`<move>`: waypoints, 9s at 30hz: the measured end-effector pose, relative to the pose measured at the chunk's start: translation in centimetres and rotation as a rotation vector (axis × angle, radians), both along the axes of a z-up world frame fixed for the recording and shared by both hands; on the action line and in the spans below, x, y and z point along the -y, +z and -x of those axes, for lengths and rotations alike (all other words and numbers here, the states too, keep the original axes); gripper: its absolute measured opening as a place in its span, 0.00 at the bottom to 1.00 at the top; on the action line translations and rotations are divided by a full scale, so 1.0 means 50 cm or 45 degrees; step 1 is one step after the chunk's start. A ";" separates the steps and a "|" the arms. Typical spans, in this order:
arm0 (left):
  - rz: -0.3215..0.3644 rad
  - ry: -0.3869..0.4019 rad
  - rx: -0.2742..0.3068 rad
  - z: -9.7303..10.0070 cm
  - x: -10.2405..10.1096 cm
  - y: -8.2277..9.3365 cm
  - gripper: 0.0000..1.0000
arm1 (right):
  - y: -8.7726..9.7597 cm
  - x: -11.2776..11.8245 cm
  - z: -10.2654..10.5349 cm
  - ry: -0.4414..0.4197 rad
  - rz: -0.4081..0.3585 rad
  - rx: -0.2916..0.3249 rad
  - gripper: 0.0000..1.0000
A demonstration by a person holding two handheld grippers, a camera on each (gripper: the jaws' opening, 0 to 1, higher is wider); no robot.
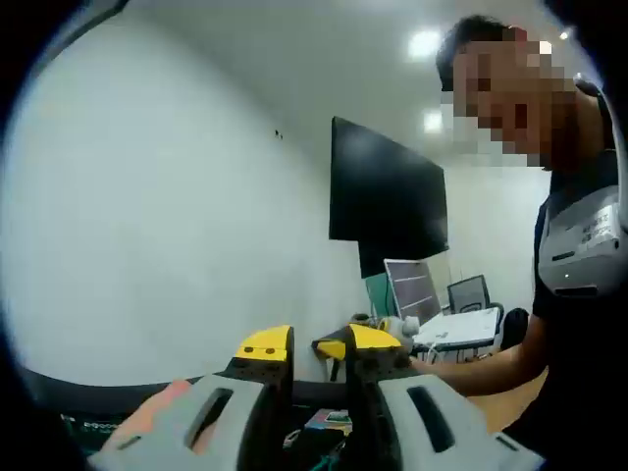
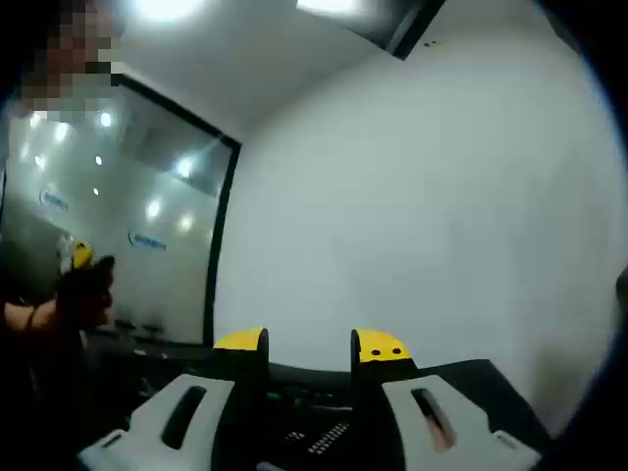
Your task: Pick up the tools and put them into their designated positions in the toolbox.
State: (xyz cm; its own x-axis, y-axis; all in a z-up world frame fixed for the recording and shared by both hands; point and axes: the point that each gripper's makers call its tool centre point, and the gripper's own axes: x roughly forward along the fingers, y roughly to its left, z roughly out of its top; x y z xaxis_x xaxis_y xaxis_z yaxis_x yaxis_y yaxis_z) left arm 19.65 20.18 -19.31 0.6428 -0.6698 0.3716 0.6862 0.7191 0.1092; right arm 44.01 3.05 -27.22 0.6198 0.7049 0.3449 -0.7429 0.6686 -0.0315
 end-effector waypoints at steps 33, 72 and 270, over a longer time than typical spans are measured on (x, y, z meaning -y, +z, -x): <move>-0.255 0.017 0.262 0.089 0.074 0.030 0.17 | -0.110 0.027 -0.047 -0.144 0.015 -0.258 0.18; 0.294 1.540 -0.243 0.043 -0.791 -0.288 0.16 | -0.160 0.045 -0.227 -0.264 0.456 -0.914 0.19; 0.153 1.455 -0.375 0.010 -0.766 -0.328 0.14 | -0.079 -0.324 0.288 1.126 1.229 0.022 0.04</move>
State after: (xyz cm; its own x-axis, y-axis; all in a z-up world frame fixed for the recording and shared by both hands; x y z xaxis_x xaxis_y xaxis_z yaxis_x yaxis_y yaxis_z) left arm 19.18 58.46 -35.71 0.9168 0.3775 0.1302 -0.3734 0.9260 -0.0554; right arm 29.60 19.28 -31.17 -0.1764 0.8348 -0.5215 -0.9110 -0.3391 -0.2348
